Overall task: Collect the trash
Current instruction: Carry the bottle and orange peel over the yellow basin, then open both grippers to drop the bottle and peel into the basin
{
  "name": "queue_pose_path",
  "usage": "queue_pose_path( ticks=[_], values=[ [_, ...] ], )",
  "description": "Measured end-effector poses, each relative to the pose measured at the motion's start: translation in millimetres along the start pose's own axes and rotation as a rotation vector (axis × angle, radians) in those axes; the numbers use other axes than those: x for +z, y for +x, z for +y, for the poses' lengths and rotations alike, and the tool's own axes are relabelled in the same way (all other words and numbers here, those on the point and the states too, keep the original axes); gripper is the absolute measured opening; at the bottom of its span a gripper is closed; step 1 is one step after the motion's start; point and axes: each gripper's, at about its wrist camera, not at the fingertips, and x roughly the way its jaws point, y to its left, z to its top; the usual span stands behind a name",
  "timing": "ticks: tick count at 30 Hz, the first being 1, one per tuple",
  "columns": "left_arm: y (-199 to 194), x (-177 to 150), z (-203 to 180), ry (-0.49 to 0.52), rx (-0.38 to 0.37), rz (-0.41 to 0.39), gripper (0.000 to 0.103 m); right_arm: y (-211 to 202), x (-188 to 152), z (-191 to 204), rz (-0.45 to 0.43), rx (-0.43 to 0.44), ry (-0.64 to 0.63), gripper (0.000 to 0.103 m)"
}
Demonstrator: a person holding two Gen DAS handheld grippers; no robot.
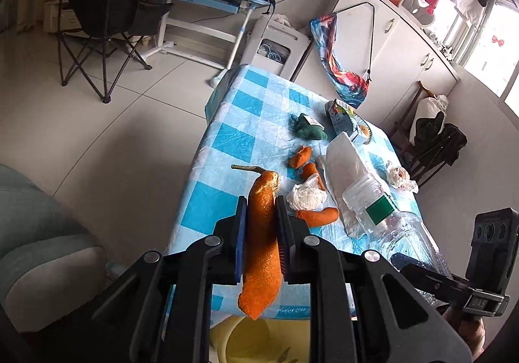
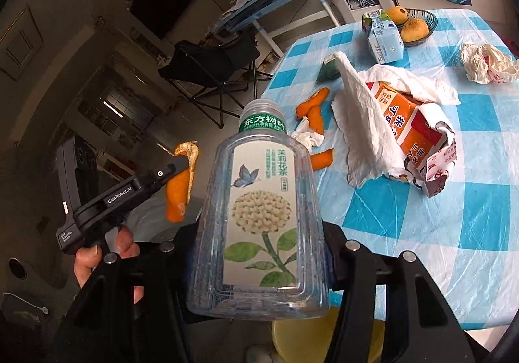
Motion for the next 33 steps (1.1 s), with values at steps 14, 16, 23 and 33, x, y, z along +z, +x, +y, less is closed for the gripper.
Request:
queue_pose_path(
  ticks=[14,16,23,33],
  values=[
    [-44.2,-35.4,20.7,-0.014,-0.013,-0.032,0.016,19.1,-89.5,27.4,0.247,-0.138,-0.116,0.055],
    [-48.6,-41.1,20.3,-0.007,-0.011,-0.033,0.016,19.9,-93.9,29.3,0.256,-0.16,-0.133,0.055],
    [-55.4,-61.3,11.1,0.022,-0.013,-0.011,0.016,43.2,-99.7,19.5,0.349,-0.273,-0.182,0.056],
    [-56.5,-92.4,-15.8,0.084,-0.058,0.045,0.016,-34.2,-83.7,17.1,-0.01,-0.22,-0.113,0.071]
  ],
)
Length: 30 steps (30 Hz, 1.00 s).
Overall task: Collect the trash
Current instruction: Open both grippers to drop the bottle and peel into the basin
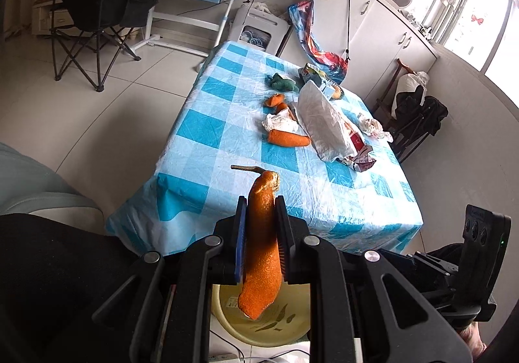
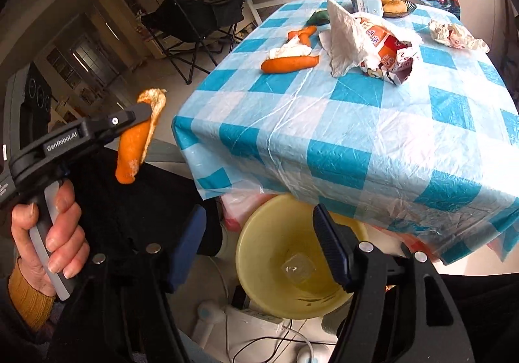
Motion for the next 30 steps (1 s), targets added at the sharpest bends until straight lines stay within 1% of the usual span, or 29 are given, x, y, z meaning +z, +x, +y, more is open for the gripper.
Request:
queue_pose_path(
  ticks=[5,7,9,10,11,12,14,16,19,22,24,26,30],
  values=[
    [11.1,-15.1,-26.0,0.08,-0.032,0.055,0.017,-19.3,10.5,-12.3,-0.151,-0.026,0.062,0.072],
    [21.2,-21.8,-37.9,0.127,-0.051,0.115,0.017,-26.8,13.3,-18.9,-0.197,-0.033,0.088,0.073],
    [34.5,-29.9,-45.3,0.16,-0.061,0.196,0.021,-30.4,14.5,-23.2,-0.225,-0.041,0.11,0.075],
    [38.4,-33.4,-48.2,0.171,-0.055,0.214,0.026,-30.7,14.8,-25.5,-0.23,-0.042,0.121,0.075],
    [39.0,-35.2,-50.2,0.184,-0.042,0.212,0.032,-28.7,16.0,-27.7,-0.231,-0.042,0.132,0.075],
    [37.4,-35.1,-51.7,0.194,-0.032,0.2,0.037,-27.0,17.0,-28.1,-0.229,-0.041,0.142,0.076],
    [30.3,-31.6,-51.1,0.191,-0.022,0.154,0.051,-23.4,17.8,-30.0,-0.23,-0.044,0.154,0.076],
    [23.1,-26.2,-45.3,0.162,-0.017,0.113,0.055,-21.1,18.1,-30.5,-0.229,-0.045,0.16,0.076],
    [17.5,-15.5,-31.4,0.104,0.024,0.064,0.058,-18.9,17.6,-29.9,-0.226,-0.051,0.154,0.076],
    [10.3,-8.7,-21.4,0.062,0.093,0.0,0.06,-19.4,16.6,-28.2,-0.233,-0.056,0.137,0.076],
    [3.5,-5.2,-17.0,0.05,0.145,-0.052,0.066,-19.9,16.4,-26.6,-0.239,-0.064,0.125,0.076],
    [-1.8,-2.6,-15.3,0.049,0.179,-0.093,0.069,-19.6,16.1,-25.5,-0.238,-0.069,0.117,0.076],
    [-9.7,-1.0,-16.6,0.067,0.225,-0.144,0.074,-18.6,16.0,-24.2,-0.235,-0.08,0.11,0.076]
  ],
)
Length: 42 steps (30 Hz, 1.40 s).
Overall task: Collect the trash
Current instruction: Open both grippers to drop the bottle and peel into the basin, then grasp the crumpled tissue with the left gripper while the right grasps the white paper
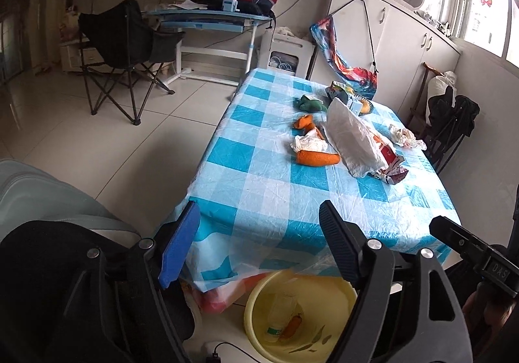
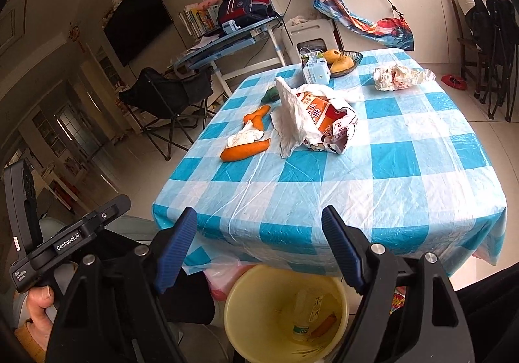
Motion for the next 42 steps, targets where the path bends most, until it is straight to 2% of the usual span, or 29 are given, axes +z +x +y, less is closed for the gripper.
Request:
queue_pose_path(
  ticks=[5,14,24,32,42],
  values=[
    [-3.4,1.9,0.2,0.01,0.024,-0.024,0.08,3.8,-1.3,3.6,0.011,-0.012,-0.015,0.076],
    [-8.2,5.7,9.0,-0.054,0.053,-0.049,0.082,9.1,-2.1,14.7,0.014,-0.028,-0.057,0.078],
    [-16.8,4.4,-12.8,0.038,0.079,-0.106,0.085,8.4,-3.5,18.0,0.007,-0.044,-0.075,0.08],
    [-17.4,5.1,-10.0,0.016,0.071,-0.095,0.086,8.8,-3.5,18.7,0.01,-0.049,-0.076,0.081],
    [-10.1,5.4,-2.3,-0.031,0.025,-0.05,0.088,1.7,6.6,18.3,-0.013,-0.056,-0.053,0.081]
  ],
)
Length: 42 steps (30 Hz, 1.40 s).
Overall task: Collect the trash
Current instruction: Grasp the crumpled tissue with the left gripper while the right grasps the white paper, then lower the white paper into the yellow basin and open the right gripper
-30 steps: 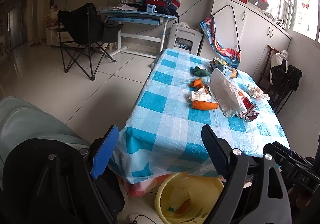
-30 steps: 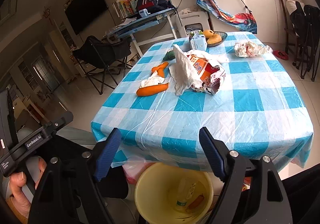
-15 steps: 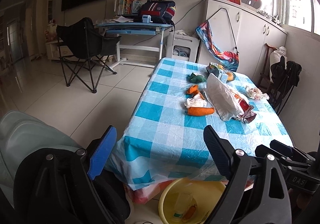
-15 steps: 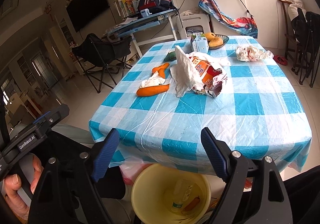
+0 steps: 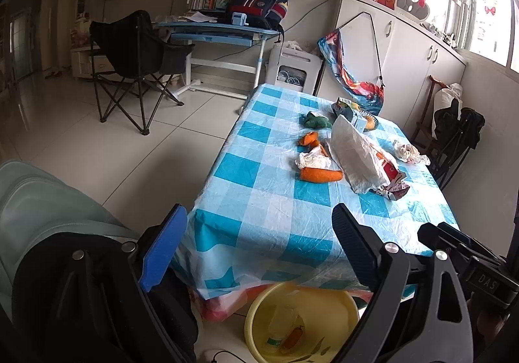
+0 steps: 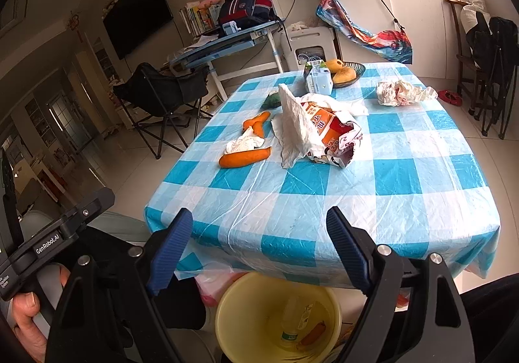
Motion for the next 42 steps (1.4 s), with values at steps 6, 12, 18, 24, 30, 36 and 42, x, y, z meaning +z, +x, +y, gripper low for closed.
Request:
queue_pose_path(
  ticks=[6,12,18,24,30,36,42],
  values=[
    [13.0,-1.2,-4.6,0.009,-0.005,0.04,0.088,12.9,22.8,-3.8,0.018,0.02,-0.034,0.081],
    [30.8,16.9,-16.3,0.049,-0.023,0.072,0.088,56.7,57.9,-18.0,0.101,0.065,-0.014,0.077],
    [71.6,60.6,-30.6,0.125,-0.054,0.128,0.088,107.5,91.6,-39.2,0.171,0.039,0.007,0.067],
    [140.4,90.8,-56.4,0.206,-0.046,0.203,0.088,147.6,103.2,-46.1,0.232,0.003,-0.03,0.048],
    [205.2,93.4,-83.3,0.288,-0.004,0.258,0.088,159.5,101.6,-49.2,0.245,-0.018,-0.06,0.019],
    [233.7,73.3,-94.0,0.326,-0.058,0.384,0.04,157.6,107.9,-50.6,0.226,0.024,-0.064,0.004],
    [217.5,87.4,-78.0,0.229,-0.128,0.336,0.025,137.9,121.5,-40.8,0.125,0.115,-0.062,0.004]
  ],
)
